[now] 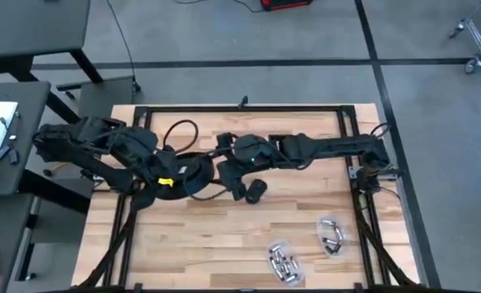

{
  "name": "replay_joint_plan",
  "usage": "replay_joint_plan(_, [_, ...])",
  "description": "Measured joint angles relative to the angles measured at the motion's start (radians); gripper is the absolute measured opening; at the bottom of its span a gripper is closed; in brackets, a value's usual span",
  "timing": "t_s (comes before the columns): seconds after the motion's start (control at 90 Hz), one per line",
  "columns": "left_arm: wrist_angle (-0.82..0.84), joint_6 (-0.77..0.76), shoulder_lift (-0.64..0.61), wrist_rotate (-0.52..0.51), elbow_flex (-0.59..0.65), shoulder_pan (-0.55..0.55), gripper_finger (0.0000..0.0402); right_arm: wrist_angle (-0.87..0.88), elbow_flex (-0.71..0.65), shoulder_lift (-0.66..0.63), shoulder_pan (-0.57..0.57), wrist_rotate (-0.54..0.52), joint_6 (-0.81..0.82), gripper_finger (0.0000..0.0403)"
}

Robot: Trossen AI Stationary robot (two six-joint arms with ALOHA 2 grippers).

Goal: Insert battery
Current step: Adjust the white wall clock

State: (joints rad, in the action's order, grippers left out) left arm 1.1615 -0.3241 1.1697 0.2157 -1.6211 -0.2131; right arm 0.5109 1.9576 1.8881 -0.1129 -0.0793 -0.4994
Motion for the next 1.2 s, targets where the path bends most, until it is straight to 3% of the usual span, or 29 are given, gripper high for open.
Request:
replay_joint_plan(0.267, [-0.017, 0.043, 0.001, -0.001, 0.000, 0.020, 0.0000, 0.004, 0.001, 0.001, -0.001, -0.005, -0.004, 0.0277])
replay_joint_plan(0.589, [-0.057, 0.057, 0.001, 0.016, 0.000, 0.023, 0.0000, -0.079, 0.001, 0.064, 0.001, -0.133, -0.085, 0.0272])
replay_joint_plan(0.678, [-0.055, 0.057, 0.001, 0.011, 0.000, 0.023, 0.0000, -0.070, 0.001, 0.062, 0.002, -0.134, -0.070, 0.0237])
replay_joint_plan(0.8, [-0.053, 0.047, -0.002, -0.009, 0.000, 0.024, 0.0002, -0.044, 0.000, 0.062, 0.003, -0.121, -0.061, 0.0138])
replay_joint_plan(0.922, [-0.043, 0.028, -0.001, -0.030, -0.001, 0.028, 0.0018, -0.005, 0.013, 0.062, 0.006, -0.120, -0.055, 0.0140])
replay_joint_plan(1.078, [0.094, 0.037, -0.008, -0.143, -0.002, 0.059, 0.0071, 0.057, 0.014, 0.063, 0.024, -0.113, 0.095, 0.0140])
replay_joint_plan(1.2, [0.226, 0.030, -0.026, -0.282, -0.036, 0.089, 0.0096, 0.087, 0.016, 0.074, 0.074, 0.044, 0.338, 0.0140])
